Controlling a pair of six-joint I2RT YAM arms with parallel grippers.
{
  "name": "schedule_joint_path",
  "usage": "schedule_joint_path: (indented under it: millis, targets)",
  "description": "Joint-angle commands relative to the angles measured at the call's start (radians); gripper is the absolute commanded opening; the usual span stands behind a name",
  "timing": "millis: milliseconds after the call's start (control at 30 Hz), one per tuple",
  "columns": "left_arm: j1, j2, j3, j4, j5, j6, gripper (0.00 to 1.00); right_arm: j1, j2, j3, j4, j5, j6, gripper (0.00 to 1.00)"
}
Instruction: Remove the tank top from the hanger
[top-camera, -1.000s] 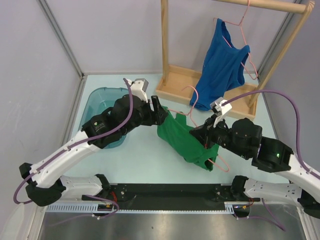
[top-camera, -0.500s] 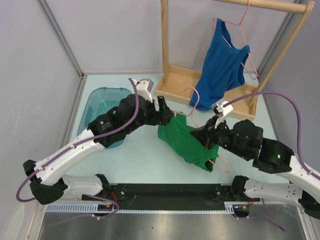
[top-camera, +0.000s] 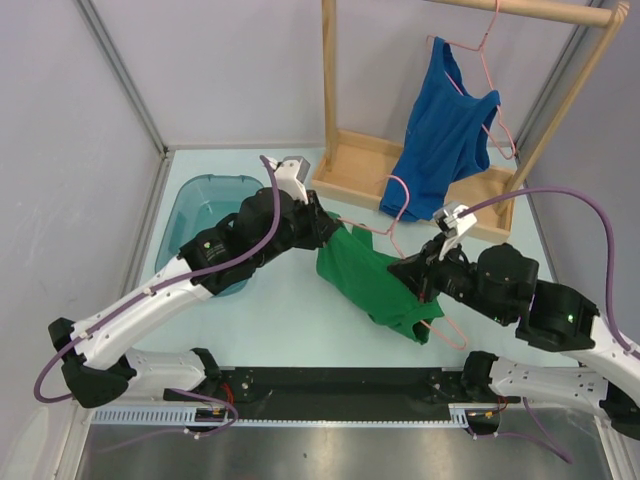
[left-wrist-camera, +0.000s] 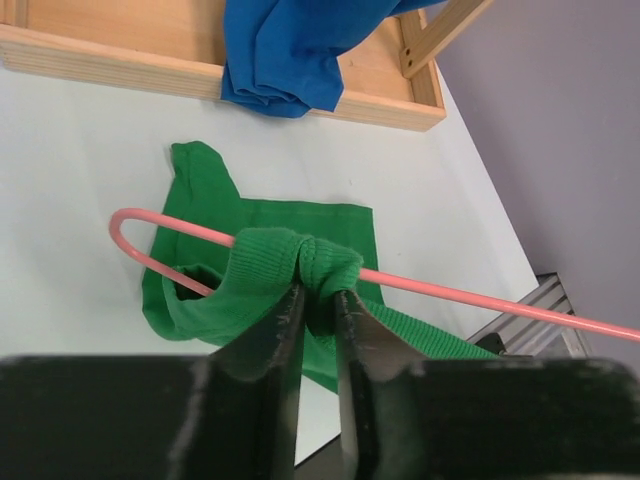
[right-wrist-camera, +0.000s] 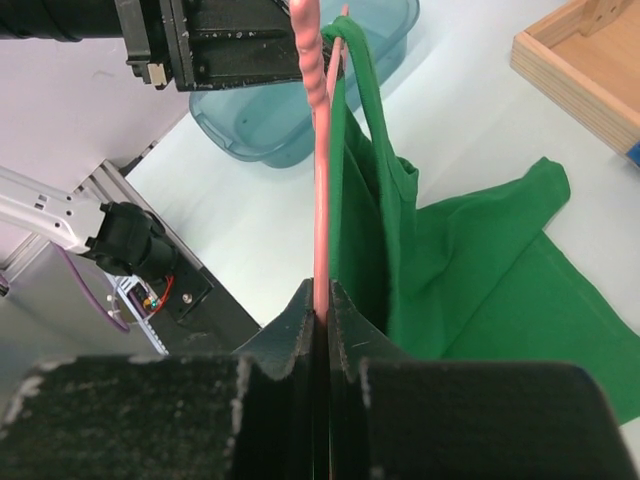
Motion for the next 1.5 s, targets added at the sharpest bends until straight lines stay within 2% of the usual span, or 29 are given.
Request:
schedule_joint_path:
  millis: [0,33,100,333,533,667,767,967,1000,1100,1300,1467]
  targets:
    - [-0.002,0.002,0.039,0.000,-0.053,0.031,0.15,0.008,-0.062,0.007,0.001,-0.007,0.014,0.00]
    - [-0.002,0.004,0.043,-0.004,-0.059,0.035,0.07,0.008,-0.072,-0.004,-0.013,-0.016,0.020,0.00]
    - [0.002,0.005,0.051,-0.018,-0.085,0.047,0.00,0.008,-0.105,-0.021,-0.026,-0.036,0.031,0.00]
    - [0.059,0.004,0.071,-0.069,-0.146,0.077,0.00,0.009,-0.213,-0.067,-0.055,-0.113,0.054,0.00]
    - [0.159,-0.004,0.062,-0.104,-0.124,0.083,0.00,0.008,-0.283,-0.045,-0.062,-0.194,0.005,0.00]
    - [0.170,-0.015,0.033,-0.092,-0.073,0.083,0.00,0.006,-0.333,-0.045,-0.024,-0.121,0.013,0.00]
    - [0.171,-0.028,-0.015,-0.057,0.013,0.075,0.00,0.008,-0.336,-0.093,0.117,-0.058,0.013,0.00]
    - [0.168,-0.076,-0.119,0.043,0.195,0.032,0.00,0.006,-0.143,-0.171,0.452,0.067,-0.075,0.00]
    - [0.168,-0.080,-0.145,0.060,0.272,0.026,0.00,0.008,-0.123,-0.194,0.576,0.076,-0.085,0.00]
    - [0.160,-0.111,-0.190,0.094,0.358,-0.003,0.00,0.003,-0.037,-0.237,0.781,0.108,-0.134,0.00]
    - [0.136,-0.195,-0.300,0.125,0.400,-0.043,0.00,-0.003,0.129,-0.211,0.974,0.130,-0.200,0.00]
    - [0.134,-0.246,-0.398,0.142,0.400,-0.048,0.00,-0.018,0.206,-0.148,0.952,0.116,-0.174,0.00]
